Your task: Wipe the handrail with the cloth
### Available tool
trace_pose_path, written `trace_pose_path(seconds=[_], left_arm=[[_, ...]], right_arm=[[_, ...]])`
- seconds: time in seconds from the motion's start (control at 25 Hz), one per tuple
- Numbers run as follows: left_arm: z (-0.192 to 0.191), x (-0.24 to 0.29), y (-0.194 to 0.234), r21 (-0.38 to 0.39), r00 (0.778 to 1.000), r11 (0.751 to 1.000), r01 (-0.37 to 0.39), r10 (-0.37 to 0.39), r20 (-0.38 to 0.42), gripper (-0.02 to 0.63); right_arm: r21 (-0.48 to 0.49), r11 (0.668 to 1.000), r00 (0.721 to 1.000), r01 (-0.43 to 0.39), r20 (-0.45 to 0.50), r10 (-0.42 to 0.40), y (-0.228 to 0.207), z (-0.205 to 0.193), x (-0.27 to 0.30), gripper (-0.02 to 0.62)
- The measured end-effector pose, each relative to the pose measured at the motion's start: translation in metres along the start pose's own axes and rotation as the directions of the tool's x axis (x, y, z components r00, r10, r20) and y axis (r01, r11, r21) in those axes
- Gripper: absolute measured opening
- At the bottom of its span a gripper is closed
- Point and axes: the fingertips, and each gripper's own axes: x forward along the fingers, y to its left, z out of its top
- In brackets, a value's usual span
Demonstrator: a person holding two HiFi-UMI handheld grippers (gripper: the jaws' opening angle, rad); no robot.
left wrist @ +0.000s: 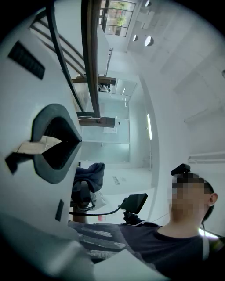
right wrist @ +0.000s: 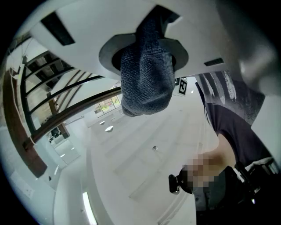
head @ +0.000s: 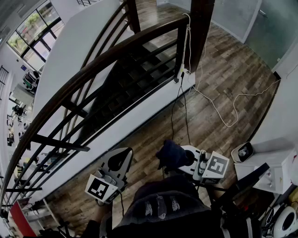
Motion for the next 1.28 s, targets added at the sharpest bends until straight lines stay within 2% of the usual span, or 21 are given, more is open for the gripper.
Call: trace_pose_path(seconds=[0.16,0.28,0.36,0.4,0.48,0.52,0.56,0.64,0.72,0.8,0.88,0.96,1.12,1.2,1.28], left_arm=[[-0.004,0.066,0.014,-0.012,0.999,0.999,-0.047,0.047,0.001,0.006],[-0.008,0.114,0.02,-0.034,0.999,0.999,-0.032,0.032,0.005,0.006],[-0.007,0.147,0.032,-0.04,1.0,0.999,-0.01,0.009,-0.009,0.006],[-0.008,0.164,0.043,-0.036,1.0,0.999,-0.001,0.0,-0.008,0.006],[-0.009,0.194,0.071,-0.028,1.0,0.999,0.017,-0.016,0.015,0.006],[-0.01,0.207,0.087,-0.021,0.999,1.0,0.023,-0.023,0.033,0.006],[-0.013,0.22,0.103,-0.014,0.998,1.0,0.026,-0.026,0.049,0.006],[-0.029,0.245,0.134,-0.017,0.999,0.999,0.038,-0.037,0.04,0.006],[-0.053,0.274,0.167,-0.055,0.996,0.995,0.086,-0.086,-0.001,0.006],[-0.077,0.303,0.2,-0.095,0.99,0.986,0.136,-0.14,-0.03,0.006],[-0.102,0.329,0.224,-0.127,0.983,0.979,0.158,-0.168,-0.075,0.006],[-0.128,0.346,0.232,-0.155,0.97,0.972,0.174,-0.197,-0.146,0.006],[-0.182,0.369,0.223,-0.241,0.935,0.959,0.149,-0.216,-0.281,0.006],[-0.21,0.38,0.223,-0.272,0.916,0.955,0.114,-0.207,-0.345,0.006],[-0.226,0.394,0.222,-0.284,0.908,0.956,0.077,-0.185,-0.377,0.006]], right_arm=[[0.015,0.998,0.996,0.06,-0.062,-0.059,-0.092,0.012,-0.037,0.067],[0.009,1.0,0.99,0.028,-0.138,-0.027,-0.143,0.019,-0.046,0.067],[0.008,1.0,0.989,0.012,-0.148,-0.01,-0.176,0.033,-0.04,0.067],[0.002,1.0,0.989,0.024,-0.147,-0.023,-0.198,0.039,-0.035,0.067],[-0.047,0.992,0.973,0.12,-0.195,-0.127,-0.258,0.039,-0.025,0.067],[-0.087,0.979,0.947,0.187,-0.248,-0.203,-0.293,0.032,-0.02,0.067],[-0.128,0.962,0.91,0.243,-0.313,-0.272,-0.328,0.021,-0.016,0.067],[-0.18,0.933,0.834,0.313,-0.419,-0.36,-0.401,-0.004,-0.009,0.067],[-0.213,0.89,0.767,0.402,-0.453,-0.455,-0.491,-0.017,-0.001,0.067],[-0.278,0.829,0.698,0.485,-0.449,-0.558,-0.593,-0.024,0.01,0.067],[-0.358,0.786,0.631,0.505,-0.468,-0.619,-0.688,-0.035,0.02,0.067],[-0.394,0.758,0.564,0.52,-0.508,-0.651,-0.768,-0.051,0.023,0.067],[-0.449,0.678,0.429,0.581,-0.539,-0.725,-0.884,-0.074,0.01,0.067],[-0.492,0.634,0.4,0.597,-0.502,-0.766,-0.921,-0.075,0.011,0.067],[-0.528,0.597,0.403,0.604,-0.445,-0.8,-0.948,-0.07,0.018,0.067]])
